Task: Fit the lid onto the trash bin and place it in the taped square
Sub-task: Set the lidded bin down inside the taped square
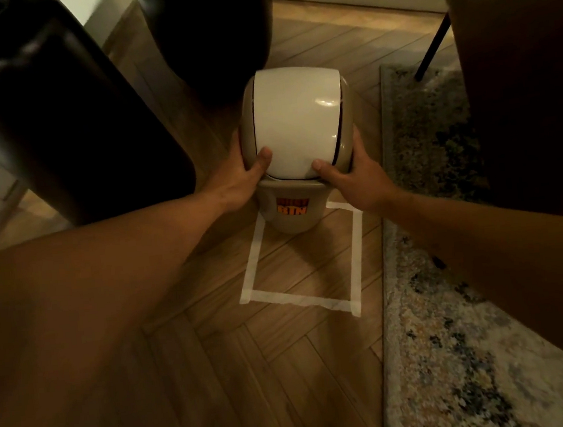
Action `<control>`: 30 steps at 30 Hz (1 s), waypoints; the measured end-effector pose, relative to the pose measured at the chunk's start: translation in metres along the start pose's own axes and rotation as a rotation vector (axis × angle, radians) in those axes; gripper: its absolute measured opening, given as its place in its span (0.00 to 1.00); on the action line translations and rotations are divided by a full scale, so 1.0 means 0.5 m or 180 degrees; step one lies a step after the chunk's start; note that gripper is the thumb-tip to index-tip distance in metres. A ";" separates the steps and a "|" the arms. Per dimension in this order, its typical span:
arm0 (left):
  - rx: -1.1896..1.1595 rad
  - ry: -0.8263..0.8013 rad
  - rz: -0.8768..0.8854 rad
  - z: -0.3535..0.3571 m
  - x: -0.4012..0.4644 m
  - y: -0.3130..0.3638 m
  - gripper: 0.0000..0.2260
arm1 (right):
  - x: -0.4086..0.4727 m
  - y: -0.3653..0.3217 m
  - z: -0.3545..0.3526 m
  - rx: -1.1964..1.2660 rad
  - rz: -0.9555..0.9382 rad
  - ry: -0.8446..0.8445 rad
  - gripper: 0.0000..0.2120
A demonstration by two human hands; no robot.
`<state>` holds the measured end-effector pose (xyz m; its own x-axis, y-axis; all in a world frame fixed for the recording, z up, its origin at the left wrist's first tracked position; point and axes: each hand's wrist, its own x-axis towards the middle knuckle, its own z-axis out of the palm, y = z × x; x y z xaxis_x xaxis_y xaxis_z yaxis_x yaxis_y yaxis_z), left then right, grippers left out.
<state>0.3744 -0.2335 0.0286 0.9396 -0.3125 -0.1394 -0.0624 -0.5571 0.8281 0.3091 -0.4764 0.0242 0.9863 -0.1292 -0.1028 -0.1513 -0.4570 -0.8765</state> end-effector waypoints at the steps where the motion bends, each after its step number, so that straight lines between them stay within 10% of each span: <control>1: -0.0053 -0.0003 -0.0050 -0.002 -0.006 0.005 0.39 | -0.004 -0.003 -0.007 0.0047 -0.0013 -0.0136 0.45; 8: -0.0207 0.0437 -0.0466 -0.024 0.007 -0.001 0.23 | -0.026 -0.047 -0.032 0.0259 0.0569 0.0298 0.19; 30: -0.0576 0.0015 -0.0844 -0.076 -0.080 -0.011 0.24 | -0.066 -0.079 -0.024 0.0291 0.1039 -0.0313 0.21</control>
<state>0.3498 -0.1888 0.0503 0.9168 -0.1710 -0.3610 0.2452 -0.4725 0.8465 0.2816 -0.4643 0.0679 0.8892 -0.1682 -0.4254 -0.4574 -0.3244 -0.8280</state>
